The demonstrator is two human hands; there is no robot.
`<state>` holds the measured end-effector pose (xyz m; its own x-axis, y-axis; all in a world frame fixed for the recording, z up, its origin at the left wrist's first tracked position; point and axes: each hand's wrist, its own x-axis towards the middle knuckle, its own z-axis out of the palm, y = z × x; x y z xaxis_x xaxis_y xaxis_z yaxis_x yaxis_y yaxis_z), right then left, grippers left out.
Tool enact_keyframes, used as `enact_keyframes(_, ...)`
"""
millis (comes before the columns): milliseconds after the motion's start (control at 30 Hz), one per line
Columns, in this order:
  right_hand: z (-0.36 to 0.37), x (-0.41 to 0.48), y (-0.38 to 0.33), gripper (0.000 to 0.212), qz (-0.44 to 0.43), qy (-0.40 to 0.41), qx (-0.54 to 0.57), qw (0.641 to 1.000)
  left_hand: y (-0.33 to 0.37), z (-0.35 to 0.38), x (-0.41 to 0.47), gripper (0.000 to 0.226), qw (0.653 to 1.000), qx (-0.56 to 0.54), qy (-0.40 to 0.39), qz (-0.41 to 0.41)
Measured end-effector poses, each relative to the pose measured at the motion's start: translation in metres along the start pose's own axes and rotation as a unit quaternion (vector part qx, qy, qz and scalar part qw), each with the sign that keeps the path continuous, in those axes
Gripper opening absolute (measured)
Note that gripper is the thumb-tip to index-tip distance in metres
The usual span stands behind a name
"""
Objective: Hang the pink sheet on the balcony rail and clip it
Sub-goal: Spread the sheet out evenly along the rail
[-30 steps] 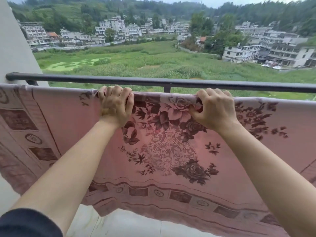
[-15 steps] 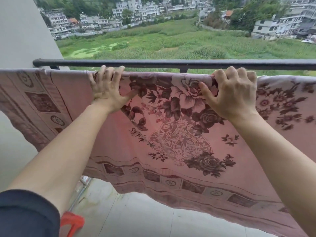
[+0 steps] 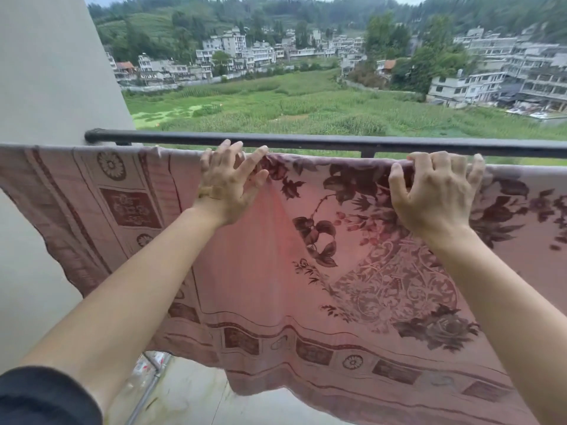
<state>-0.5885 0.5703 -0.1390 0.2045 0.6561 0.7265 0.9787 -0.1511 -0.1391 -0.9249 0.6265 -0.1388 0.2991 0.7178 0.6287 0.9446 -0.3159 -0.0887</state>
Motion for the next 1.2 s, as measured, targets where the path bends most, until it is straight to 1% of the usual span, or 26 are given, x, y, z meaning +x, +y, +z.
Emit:
enact_keyframes(33,0.003,-0.001,-0.023,0.055,-0.006,-0.007,0.003,1.0,-0.022,0.001,-0.003,0.054,1.0,-0.001,-0.006,-0.013)
enact_keyframes(133,0.009,-0.005,-0.088,0.058,-0.035,-0.035,0.007,0.999,-0.087,0.0,-0.009,0.056,0.999,0.012,-0.027,-0.015)
enact_keyframes(233,0.017,-0.008,-0.154,0.06,-0.069,-0.044,0.012,0.997,-0.144,-0.002,-0.008,0.055,0.999,0.007,-0.026,-0.039)
enact_keyframes(333,0.023,-0.005,-0.212,0.061,-0.095,-0.053,0.022,0.994,-0.182,0.002,-0.011,0.052,0.999,0.011,-0.029,-0.041)
enact_keyframes(467,0.034,0.002,-0.284,0.062,-0.147,-0.067,0.022,0.987,-0.227,0.007,-0.017,0.06,0.998,-0.019,-0.023,-0.063)
enact_keyframes(600,0.045,0.006,-0.35,0.063,-0.195,-0.078,0.042,0.977,-0.281,0.008,-0.022,0.063,0.996,-0.002,-0.008,-0.086)
enact_keyframes(667,0.051,0.006,-0.381,0.058,-0.214,-0.083,0.057,0.972,-0.307,0.006,-0.026,0.062,0.995,0.011,-0.011,-0.094)
enact_keyframes(767,0.056,0.013,-0.423,0.042,-0.227,-0.089,0.108,0.964,-0.346,0.004,-0.029,0.059,0.994,0.028,-0.017,-0.105)
enact_keyframes(800,0.057,0.017,-0.436,0.041,-0.228,-0.092,0.128,0.961,-0.362,0.004,-0.029,0.058,0.993,0.03,-0.019,-0.117)
enact_keyframes(867,0.06,0.024,-0.459,0.046,-0.242,-0.088,0.155,0.954,-0.398,0.004,-0.032,0.063,0.985,0.029,-0.008,-0.169)
enact_keyframes(900,0.062,0.026,-0.469,0.046,-0.253,-0.081,0.161,0.95,-0.418,0.005,-0.035,0.067,0.978,0.021,0.006,-0.21)
enact_keyframes(967,0.067,0.027,-0.492,0.043,-0.276,-0.067,0.16,0.945,-0.452,0.009,-0.046,0.063,0.956,-0.008,0.035,-0.291)
enact_keyframes(1100,0.072,0.024,-0.538,0.046,-0.295,-0.083,0.155,0.939,-0.496,0.014,-0.063,0.055,0.938,-0.035,0.057,-0.34)
enact_keyframes(1200,0.077,0.023,-0.577,0.05,-0.308,-0.099,0.152,0.934,-0.535,0.013,-0.066,0.069,0.911,-0.086,0.088,-0.394)
